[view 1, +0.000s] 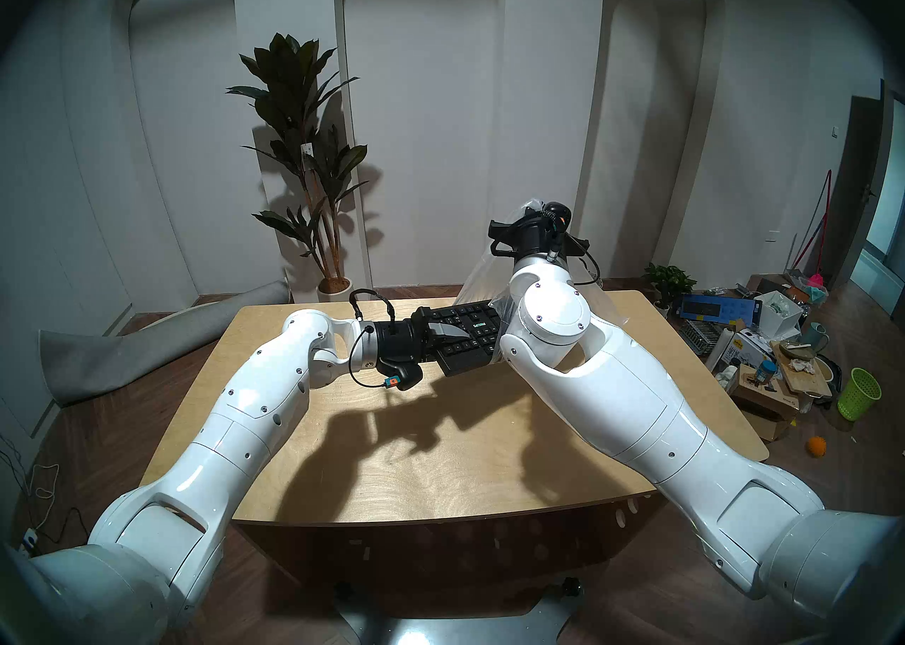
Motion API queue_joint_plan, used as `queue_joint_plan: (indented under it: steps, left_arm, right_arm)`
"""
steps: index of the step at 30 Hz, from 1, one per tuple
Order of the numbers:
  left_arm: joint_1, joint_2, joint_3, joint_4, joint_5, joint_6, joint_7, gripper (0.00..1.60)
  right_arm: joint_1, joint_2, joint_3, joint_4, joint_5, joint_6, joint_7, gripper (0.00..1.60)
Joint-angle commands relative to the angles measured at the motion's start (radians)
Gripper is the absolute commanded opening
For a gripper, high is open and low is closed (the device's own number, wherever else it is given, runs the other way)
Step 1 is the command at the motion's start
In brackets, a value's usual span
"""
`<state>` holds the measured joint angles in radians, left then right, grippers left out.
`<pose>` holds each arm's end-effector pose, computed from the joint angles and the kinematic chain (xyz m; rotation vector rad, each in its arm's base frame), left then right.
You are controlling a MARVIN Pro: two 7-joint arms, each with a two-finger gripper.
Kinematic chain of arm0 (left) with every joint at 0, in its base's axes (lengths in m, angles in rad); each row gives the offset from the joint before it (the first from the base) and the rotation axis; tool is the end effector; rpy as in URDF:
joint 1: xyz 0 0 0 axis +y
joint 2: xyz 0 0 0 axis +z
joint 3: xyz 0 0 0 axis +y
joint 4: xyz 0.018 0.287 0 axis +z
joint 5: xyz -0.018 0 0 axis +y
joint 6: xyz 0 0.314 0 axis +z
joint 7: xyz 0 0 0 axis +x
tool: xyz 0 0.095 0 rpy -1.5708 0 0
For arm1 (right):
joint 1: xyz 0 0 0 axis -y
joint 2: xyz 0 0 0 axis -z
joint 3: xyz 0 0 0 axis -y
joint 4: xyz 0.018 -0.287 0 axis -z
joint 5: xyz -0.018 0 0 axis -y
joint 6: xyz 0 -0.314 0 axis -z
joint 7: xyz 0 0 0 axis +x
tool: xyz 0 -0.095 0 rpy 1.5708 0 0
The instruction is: Unwrap the new keyboard and set the wrapping aside
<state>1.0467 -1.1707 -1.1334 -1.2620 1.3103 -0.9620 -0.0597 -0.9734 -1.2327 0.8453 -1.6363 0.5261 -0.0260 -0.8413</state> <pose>0.4896 -0.0508 -0.2462 -0.2026 2.2275 -1.6429 0.4876 0.1010 -0.1142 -1.8308 0.2820 -2.5149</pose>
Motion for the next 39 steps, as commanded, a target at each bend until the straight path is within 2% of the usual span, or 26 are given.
queue_joint_plan:
  steps: [1,12,15,21,26,35,39]
  left_arm:
    - [-0.039,0.005,-0.007,-0.035,-0.087,0.002,-0.047,0.0]
    - [-0.023,0.028,-0.028,-0.093,-0.237,0.002,-0.136,0.0]
    - [-0.02,0.038,-0.032,-0.13,-0.305,0.002,-0.186,0.0]
    - [-0.024,0.043,-0.035,-0.161,-0.358,0.002,-0.225,0.0]
    - [-0.013,0.07,-0.041,-0.212,-0.419,0.002,-0.282,0.0]
    - [0.005,0.104,-0.052,-0.263,-0.5,0.002,-0.353,0.0]
    - [0.008,0.12,-0.064,-0.277,-0.537,0.009,-0.385,0.0]
  right_arm:
    - [0.029,-0.001,0.011,-0.028,-0.012,-0.011,0.003,0.0]
    - [0.027,0.0,0.012,-0.028,-0.013,-0.008,0.001,0.0]
    - [-0.007,0.03,0.01,-0.021,-0.016,-0.021,0.008,0.0]
    - [-0.034,0.061,0.008,-0.016,-0.023,-0.028,0.012,0.0]
    - [-0.055,0.093,0.005,0.01,-0.037,-0.042,0.027,0.0]
    - [-0.051,0.132,0.015,0.072,-0.053,-0.072,0.064,0.0]
    - [-0.048,0.17,0.037,0.116,-0.056,-0.092,0.083,0.0]
